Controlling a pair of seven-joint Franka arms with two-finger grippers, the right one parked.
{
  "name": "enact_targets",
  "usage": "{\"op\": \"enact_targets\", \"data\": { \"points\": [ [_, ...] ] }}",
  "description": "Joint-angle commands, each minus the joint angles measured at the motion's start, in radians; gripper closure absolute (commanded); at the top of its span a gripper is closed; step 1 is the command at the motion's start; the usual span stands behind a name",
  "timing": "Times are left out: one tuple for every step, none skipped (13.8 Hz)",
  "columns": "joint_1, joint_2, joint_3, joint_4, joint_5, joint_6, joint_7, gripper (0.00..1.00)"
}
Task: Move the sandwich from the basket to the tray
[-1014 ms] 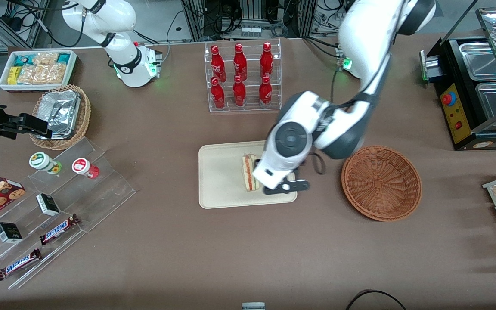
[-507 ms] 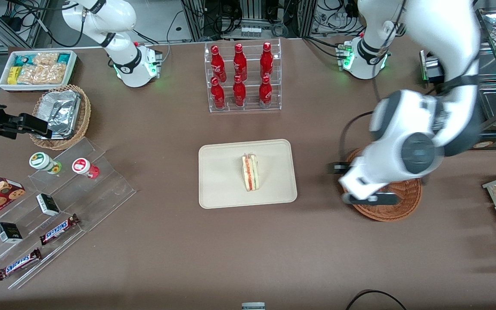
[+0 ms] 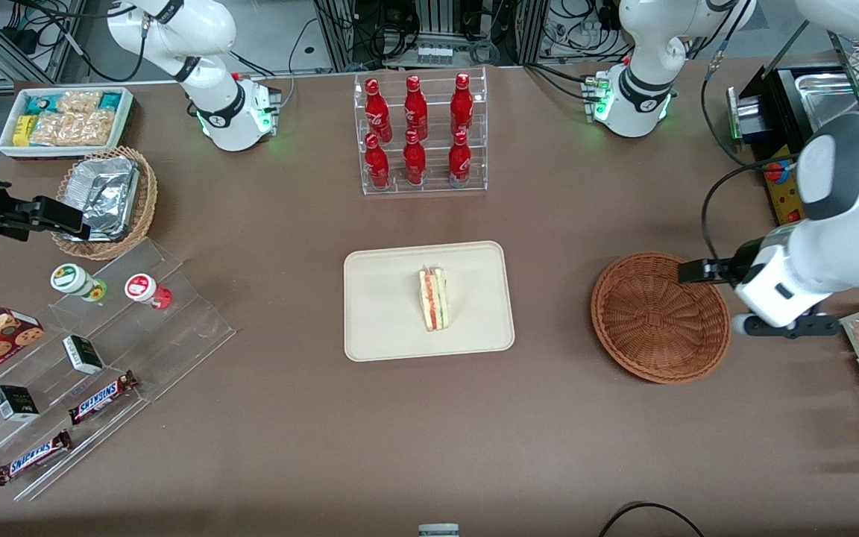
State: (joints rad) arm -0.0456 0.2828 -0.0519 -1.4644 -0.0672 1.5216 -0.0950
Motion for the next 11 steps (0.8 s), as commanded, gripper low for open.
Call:
{"op": "enact_targets", "data": {
  "points": [
    [0.006, -0.063, -0.011, -0.034, 0.065, -0.037, 0.011, 0.00],
    [0.004, -0.077, -0.011, -0.037, 0.084, -0.050, 0.011, 0.00],
    [0.006, -0.097, -0.009, -0.054, 0.090, -0.049, 0.011, 0.00],
    [0.007, -0.141, -0.009, -0.103, 0.090, -0.035, 0.011, 0.00],
    [0.035, -0.189, -0.009, -0.143, 0.090, -0.029, 0.011, 0.00],
    [0.046, -0.218, -0.011, -0.155, 0.090, -0.038, 0.011, 0.00],
    [0.049, -0.241, -0.011, -0.157, 0.089, -0.049, 0.011, 0.00],
    [0.055, -0.264, -0.013, -0.162, 0.089, -0.067, 0.011, 0.00],
    [0.094, -0.281, -0.029, -0.160, 0.087, -0.086, 0.011, 0.00],
    [0.111, -0.292, -0.046, -0.157, 0.089, -0.101, 0.011, 0.00],
    [0.112, -0.301, -0.045, -0.159, 0.089, -0.104, 0.011, 0.00]
  ]
}}
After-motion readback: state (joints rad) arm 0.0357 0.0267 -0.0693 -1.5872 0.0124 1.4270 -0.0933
